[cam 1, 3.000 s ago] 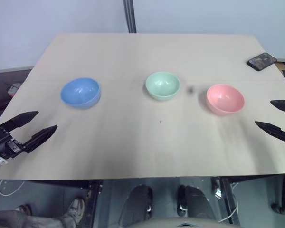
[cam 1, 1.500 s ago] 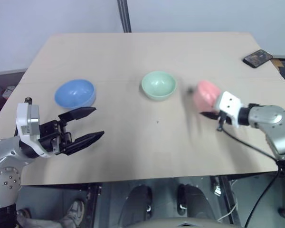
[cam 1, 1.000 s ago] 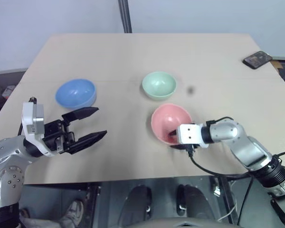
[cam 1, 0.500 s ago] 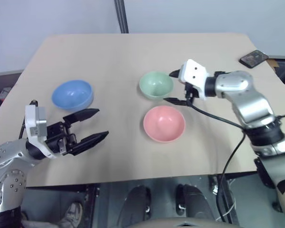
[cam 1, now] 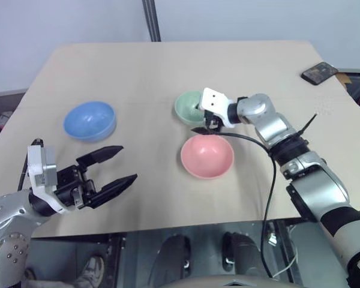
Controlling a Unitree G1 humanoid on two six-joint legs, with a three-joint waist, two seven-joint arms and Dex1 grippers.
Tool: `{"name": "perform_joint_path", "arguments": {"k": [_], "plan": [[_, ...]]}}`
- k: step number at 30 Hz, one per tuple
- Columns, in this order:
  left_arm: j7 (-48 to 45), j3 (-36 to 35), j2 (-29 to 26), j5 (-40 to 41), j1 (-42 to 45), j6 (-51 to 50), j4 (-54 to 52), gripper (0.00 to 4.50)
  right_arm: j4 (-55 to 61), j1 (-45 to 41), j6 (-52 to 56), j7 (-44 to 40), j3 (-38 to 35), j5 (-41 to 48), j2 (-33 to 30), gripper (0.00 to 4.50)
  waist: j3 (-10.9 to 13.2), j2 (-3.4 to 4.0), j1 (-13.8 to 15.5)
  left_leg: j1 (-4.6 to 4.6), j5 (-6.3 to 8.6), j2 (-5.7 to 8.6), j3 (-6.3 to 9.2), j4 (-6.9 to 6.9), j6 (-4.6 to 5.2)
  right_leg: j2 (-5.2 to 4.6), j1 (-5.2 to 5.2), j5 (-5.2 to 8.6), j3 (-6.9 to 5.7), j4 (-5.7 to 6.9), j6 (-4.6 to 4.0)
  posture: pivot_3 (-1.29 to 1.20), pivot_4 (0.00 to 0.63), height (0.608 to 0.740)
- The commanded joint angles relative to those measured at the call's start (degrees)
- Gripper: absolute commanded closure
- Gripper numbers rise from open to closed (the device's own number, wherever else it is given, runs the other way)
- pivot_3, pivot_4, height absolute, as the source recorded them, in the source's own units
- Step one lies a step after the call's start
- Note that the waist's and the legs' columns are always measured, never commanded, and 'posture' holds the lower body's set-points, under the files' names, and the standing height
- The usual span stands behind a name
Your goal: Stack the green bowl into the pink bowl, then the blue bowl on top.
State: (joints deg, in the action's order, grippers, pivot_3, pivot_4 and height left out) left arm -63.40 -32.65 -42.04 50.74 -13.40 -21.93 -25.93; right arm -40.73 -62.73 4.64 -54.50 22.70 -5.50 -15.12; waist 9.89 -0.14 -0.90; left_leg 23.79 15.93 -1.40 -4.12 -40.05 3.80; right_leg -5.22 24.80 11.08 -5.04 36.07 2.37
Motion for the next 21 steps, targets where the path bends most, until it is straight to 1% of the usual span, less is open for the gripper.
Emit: {"name": "perform_joint_path", "arguments": {"k": [1,3,4,5,6,10,14,15,18,20,21], "plan": [[0.57,-1.90,0.12,1.02,-0.58,0.73,-2.12,0.00,-1.23,-2.26,-2.61,0.23,-1.13,-0.84,0.48,2.20,0.00,0.00,-0.17,0.00,0.00,0.00,0.00,0.00,0.00,0.00,0.00,0.00,0.00,0.00,0.00,0.00,0.150,0.740],[0.77,-1.85,0.29,1.12,-0.84,0.77,-2.44,0.00,-2.81,-2.39,-4.43,1.07,-0.68,-2.18,0.65,3.17,0.01,0.01,-0.31,-0.01,0.00,0.00,-0.01,0.00,-0.01,0.01,0.01,0.00,0.02,0.01,0.00,0.00,0.150,0.740],[0.82,-1.82,0.35,1.14,-0.93,0.78,-2.56,0.00,-3.46,-2.47,-5.25,1.47,-0.52,-2.78,0.70,3.58,0.01,0.02,-0.41,-0.01,0.00,0.00,-0.01,0.00,-0.01,0.02,0.01,0.00,0.02,0.01,0.00,0.00,0.150,0.740],[0.90,-1.80,0.40,1.20,-0.97,0.78,-2.62,0.00,-3.90,-2.52,-6.04,1.66,-0.47,-3.21,0.73,4.15,0.01,0.02,-0.51,-0.01,0.00,-0.01,-0.01,0.00,-0.02,0.02,0.01,0.00,0.02,0.01,0.00,0.00,0.150,0.740],[0.96,-1.79,0.41,1.25,-0.98,0.78,-2.64,0.00,-4.23,-2.59,-6.60,1.70,-0.57,-3.49,0.80,4.48,0.01,0.02,-0.54,-0.01,0.00,-0.01,-0.01,0.00,-0.02,0.02,0.01,0.00,0.02,0.02,0.00,0.00,0.150,0.740],[1.21,-1.57,0.37,1.48,-0.81,0.83,-2.59,0.00,-3.11,-2.96,-8.15,0.88,-1.59,-3.60,0.32,4.48,0.03,0.05,-0.80,-0.01,-0.01,-0.01,-0.01,0.00,-0.03,0.02,0.01,0.00,0.02,0.02,0.00,0.00,0.150,0.740],[1.45,-0.79,0.42,1.34,0.03,0.84,-2.20,0.00,5.92,-2.70,-6.38,-3.62,-4.24,-0.21,-2.66,4.48,0.09,0.13,-0.93,0.02,-0.01,-0.01,-0.01,0.00,-0.03,0.02,0.03,0.00,0.03,0.02,0.00,0.00,0.150,0.740],[1.51,-0.66,0.47,1.33,0.23,0.80,-2.10,0.00,10.50,-1.67,-4.06,-6.34,-5.15,1.83,-4.13,4.48,0.09,0.13,-0.93,0.02,-0.01,-0.01,-0.01,0.00,-0.03,0.02,0.04,-0.01,0.03,0.02,0.01,0.00,0.150,0.740],[1.84,-0.57,0.67,1.45,0.73,0.58,-1.69,0.00,27.79,4.07,2.66,-16.02,-7.46,9.35,-11.48,4.48,0.08,0.13,-0.37,0.02,0.00,-0.01,0.05,0.05,-0.03,0.01,0.01,-0.01,-0.01,-0.05,0.01,0.00,0.150,0.740],[1.81,-0.37,0.84,1.27,0.99,0.66,-1.19,0.00,39.27,8.78,9.81,-19.79,-9.62,14.40,-17.24,4.48,0.07,0.10,0.15,0.02,0.01,-0.02,0.05,0.09,-0.04,0.01,-0.01,-0.01,-0.03,-0.12,0.01,0.00,0.150,0.740],[1.77,-0.25,0.88,1.15,1.10,0.72,-0.97,0.00,43.16,10.42,12.39,-20.61,-10.40,16.19,-19.23,4.48,0.06,0.09,0.24,0.00,0.01,-0.01,0.04,0.08,-0.04,0.01,-0.02,0.00,-0.03,-0.13,0.01,0.00,0.150,0.740]]}}
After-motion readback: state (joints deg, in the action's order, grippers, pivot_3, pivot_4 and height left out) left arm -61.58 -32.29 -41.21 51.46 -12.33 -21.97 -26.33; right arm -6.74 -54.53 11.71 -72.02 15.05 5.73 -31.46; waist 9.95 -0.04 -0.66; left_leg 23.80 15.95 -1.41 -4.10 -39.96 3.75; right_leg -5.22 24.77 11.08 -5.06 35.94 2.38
